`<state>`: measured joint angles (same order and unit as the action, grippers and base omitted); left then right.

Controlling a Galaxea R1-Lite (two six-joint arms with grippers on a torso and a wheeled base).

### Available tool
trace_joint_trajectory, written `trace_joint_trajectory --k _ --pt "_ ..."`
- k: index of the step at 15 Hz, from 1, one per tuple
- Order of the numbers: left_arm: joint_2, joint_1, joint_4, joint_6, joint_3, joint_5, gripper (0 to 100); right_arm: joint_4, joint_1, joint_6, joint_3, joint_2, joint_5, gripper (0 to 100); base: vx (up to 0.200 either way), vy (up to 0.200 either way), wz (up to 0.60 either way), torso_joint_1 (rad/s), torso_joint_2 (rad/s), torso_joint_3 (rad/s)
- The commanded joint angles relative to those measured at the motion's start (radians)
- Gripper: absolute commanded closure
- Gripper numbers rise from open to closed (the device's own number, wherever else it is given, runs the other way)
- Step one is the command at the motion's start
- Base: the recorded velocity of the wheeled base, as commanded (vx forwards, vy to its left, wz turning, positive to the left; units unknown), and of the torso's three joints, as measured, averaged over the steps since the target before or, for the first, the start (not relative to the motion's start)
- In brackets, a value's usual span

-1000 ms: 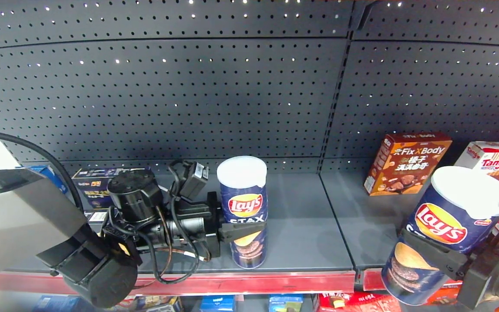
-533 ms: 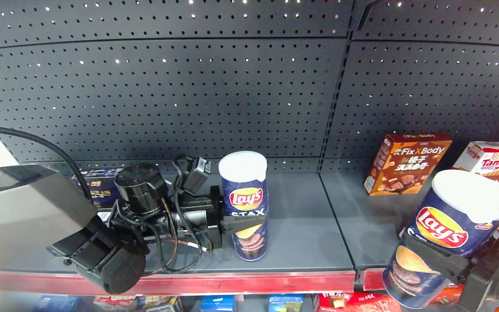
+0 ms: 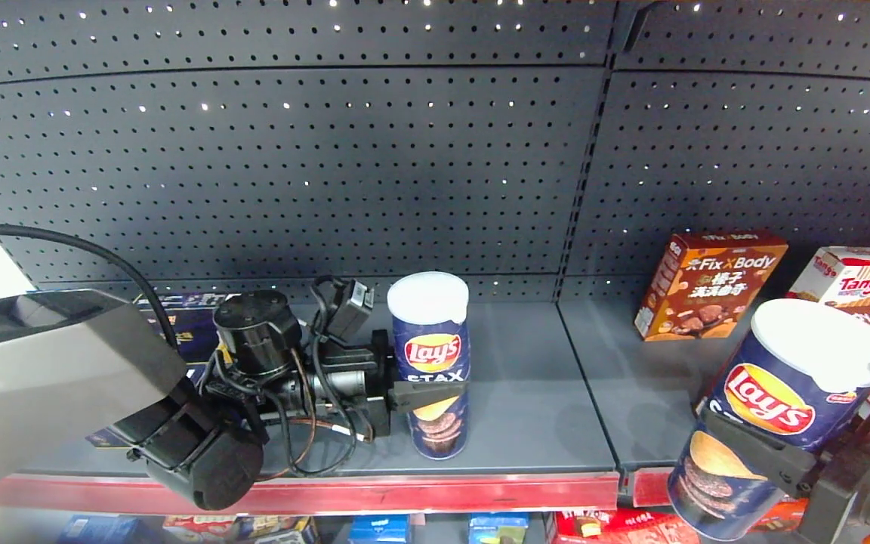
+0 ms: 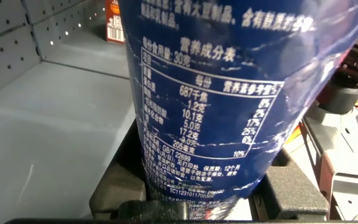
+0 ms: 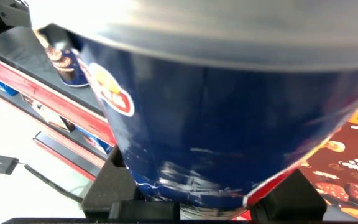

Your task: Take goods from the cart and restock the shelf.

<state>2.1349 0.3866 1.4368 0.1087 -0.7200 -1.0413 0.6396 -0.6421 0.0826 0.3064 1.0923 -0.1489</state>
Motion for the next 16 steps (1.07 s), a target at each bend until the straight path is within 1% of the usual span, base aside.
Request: trace_joint_trajectory --k 1,2,3,6,10,12,13,14,16 --pt "0.010 0.000 0.001 0.000 -0.001 0.000 100 0.000 -0.001 0.000 -0.003 0.000 0.000 100 0.000 0.000 0.00 0.000 0.00 0.000" --pt "0.011 0.000 0.001 0.000 -0.003 0.000 100 0.000 -0.001 0.000 -0.004 -0.002 0.000 100 0.000 0.000 0.00 0.000 0.00 0.000" --pt "0.011 0.002 0.001 0.000 -0.003 0.000 0 0.002 -0.001 0.000 -0.007 0.000 0.000 100 0.000 0.000 0.00 0.000 0.00 0.000" --pt "0.008 0.005 0.005 0.000 0.001 0.000 0 0.002 -0.001 0.000 -0.007 -0.006 0.000 100 0.000 0.000 0.00 0.000 0.00 0.000" --pt "-0.004 0.006 0.008 -0.009 0.037 0.000 0 0.002 0.001 0.000 -0.007 -0.009 0.000 100 0.000 0.000 0.00 0.000 0.00 0.000" --pt "-0.030 -0.005 0.008 -0.009 0.073 0.001 0 0.002 0.001 0.000 -0.010 -0.015 0.000 100 0.000 0.000 0.00 0.000 0.00 0.000" --pt "-0.036 -0.017 0.008 -0.014 0.083 0.001 0 0.002 0.001 0.000 -0.013 -0.019 0.000 100 0.000 0.000 0.00 0.000 0.00 0.000" --pt "-0.044 -0.032 0.008 -0.027 0.096 0.000 0 0.000 0.001 0.000 -0.016 -0.022 0.000 100 0.000 0.000 0.00 0.000 0.00 0.000" --pt "-0.078 -0.043 0.008 -0.030 0.132 0.001 0 0.002 0.001 0.000 -0.023 -0.022 0.000 100 0.000 0.000 0.00 0.000 0.00 0.000"
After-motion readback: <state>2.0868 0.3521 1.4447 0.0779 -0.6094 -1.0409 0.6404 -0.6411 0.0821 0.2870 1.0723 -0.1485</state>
